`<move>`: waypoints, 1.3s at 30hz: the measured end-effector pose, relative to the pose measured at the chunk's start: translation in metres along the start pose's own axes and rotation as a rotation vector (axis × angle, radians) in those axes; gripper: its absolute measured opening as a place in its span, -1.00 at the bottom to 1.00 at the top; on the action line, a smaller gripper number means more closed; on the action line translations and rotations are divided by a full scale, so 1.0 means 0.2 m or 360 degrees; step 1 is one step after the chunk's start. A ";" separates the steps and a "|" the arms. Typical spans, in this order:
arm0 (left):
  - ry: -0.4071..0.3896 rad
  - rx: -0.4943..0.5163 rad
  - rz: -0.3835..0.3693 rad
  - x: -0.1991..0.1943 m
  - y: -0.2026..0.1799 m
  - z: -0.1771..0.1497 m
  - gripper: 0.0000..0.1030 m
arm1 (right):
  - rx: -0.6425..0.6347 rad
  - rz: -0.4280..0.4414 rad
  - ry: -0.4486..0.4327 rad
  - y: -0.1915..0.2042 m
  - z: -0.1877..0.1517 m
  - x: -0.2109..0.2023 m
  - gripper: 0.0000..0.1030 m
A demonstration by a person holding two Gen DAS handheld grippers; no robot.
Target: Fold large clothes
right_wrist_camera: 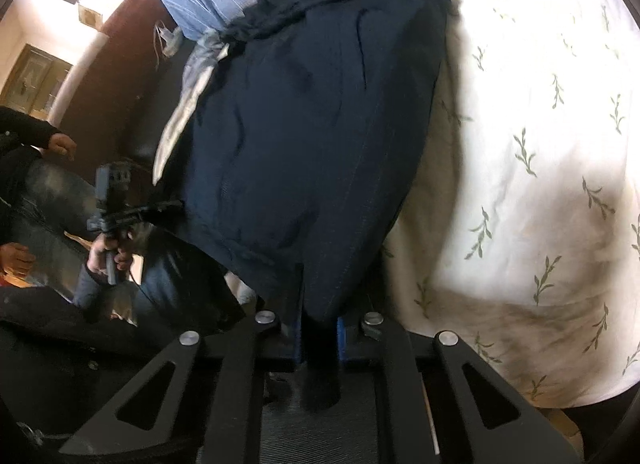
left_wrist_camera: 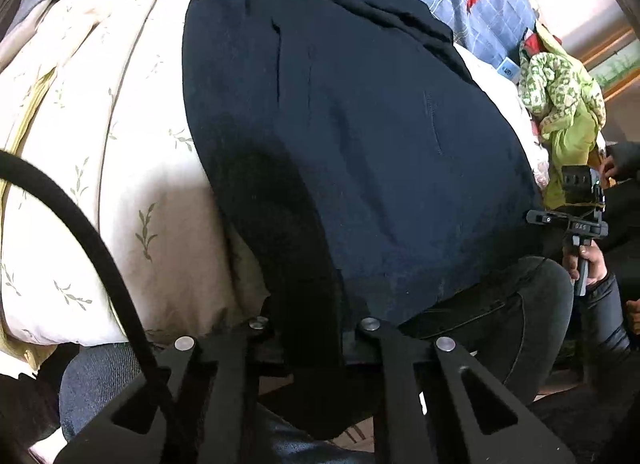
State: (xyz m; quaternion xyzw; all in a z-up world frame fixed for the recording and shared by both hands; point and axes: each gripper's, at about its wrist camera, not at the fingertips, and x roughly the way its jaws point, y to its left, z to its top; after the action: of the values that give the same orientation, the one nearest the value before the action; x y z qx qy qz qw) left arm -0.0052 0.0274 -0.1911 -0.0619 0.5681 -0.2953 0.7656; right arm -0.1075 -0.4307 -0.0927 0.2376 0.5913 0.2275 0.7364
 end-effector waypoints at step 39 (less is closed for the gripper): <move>0.0077 -0.0054 0.0155 -0.07 0.08 0.08 -0.79 | 0.0076 -0.0079 0.0091 0.05 -0.02 0.04 -0.80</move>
State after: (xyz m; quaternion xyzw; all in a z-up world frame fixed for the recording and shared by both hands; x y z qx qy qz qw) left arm 0.0127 0.0443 -0.1810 -0.0401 0.5938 -0.2493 0.7639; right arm -0.1111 -0.4176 -0.0948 0.2338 0.6230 0.2015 0.7187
